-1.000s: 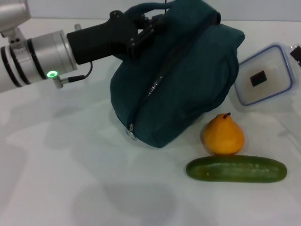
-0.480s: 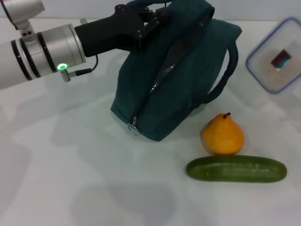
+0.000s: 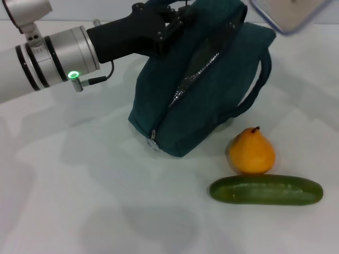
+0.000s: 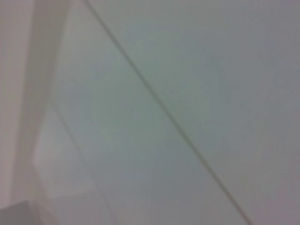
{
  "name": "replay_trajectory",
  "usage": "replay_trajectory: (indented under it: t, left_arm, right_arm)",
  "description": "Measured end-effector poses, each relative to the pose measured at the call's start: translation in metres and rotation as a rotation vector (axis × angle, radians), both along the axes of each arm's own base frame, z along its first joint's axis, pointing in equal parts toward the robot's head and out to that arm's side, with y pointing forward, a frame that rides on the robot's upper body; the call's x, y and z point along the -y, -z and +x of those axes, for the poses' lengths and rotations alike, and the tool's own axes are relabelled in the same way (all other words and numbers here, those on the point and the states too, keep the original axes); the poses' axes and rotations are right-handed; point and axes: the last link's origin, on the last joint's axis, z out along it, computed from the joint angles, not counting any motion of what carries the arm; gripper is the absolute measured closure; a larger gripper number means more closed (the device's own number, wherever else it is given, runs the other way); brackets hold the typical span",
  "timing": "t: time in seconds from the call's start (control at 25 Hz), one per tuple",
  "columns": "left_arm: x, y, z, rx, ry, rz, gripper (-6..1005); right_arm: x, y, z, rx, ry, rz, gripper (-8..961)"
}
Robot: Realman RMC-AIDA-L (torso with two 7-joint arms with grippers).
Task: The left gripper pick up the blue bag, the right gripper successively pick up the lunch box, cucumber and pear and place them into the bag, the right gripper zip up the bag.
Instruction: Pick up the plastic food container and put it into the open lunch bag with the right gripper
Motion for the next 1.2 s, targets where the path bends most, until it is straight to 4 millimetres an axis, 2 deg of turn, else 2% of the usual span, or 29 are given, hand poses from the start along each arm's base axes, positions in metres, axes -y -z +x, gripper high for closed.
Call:
replay_trajectory:
  t: [0.24, 0.36, 0.64, 0.88, 0.96, 1.04, 1.2]
  left_arm:
    - [0.000, 0.001, 0.001, 0.009, 0.001, 0.002, 952]
    - [0.000, 0.000, 0.001, 0.012, -0.003, 0.007, 952]
    - [-0.002, -0.001, -0.001, 0.021, -0.019, 0.025, 952]
    - [-0.006, -0.002, -0.003, 0.011, -0.039, 0.034, 952]
    - [-0.007, -0.002, -0.002, 0.008, -0.042, 0.036, 952]
    - [-0.007, 0.000, -0.001, 0.008, -0.043, 0.035, 952]
    - [-0.007, 0.004, 0.002, 0.017, -0.041, 0.025, 952]
  right_arm:
    - [-0.013, 0.008, -0.040, 0.000, -0.094, -0.062, 867]
    - [-0.012, 0.019, -0.044, 0.023, -0.107, -0.101, 867]
    - [0.001, 0.029, -0.022, 0.035, -0.052, -0.109, 867]
    - [0.001, 0.043, 0.003, 0.124, 0.054, -0.109, 867]
    - [0.001, 0.047, 0.005, 0.142, 0.065, -0.111, 868]
    - [-0.001, 0.063, 0.004, 0.223, 0.074, -0.139, 868]
    - [-0.002, 0.077, 0.002, 0.287, 0.074, -0.175, 868]
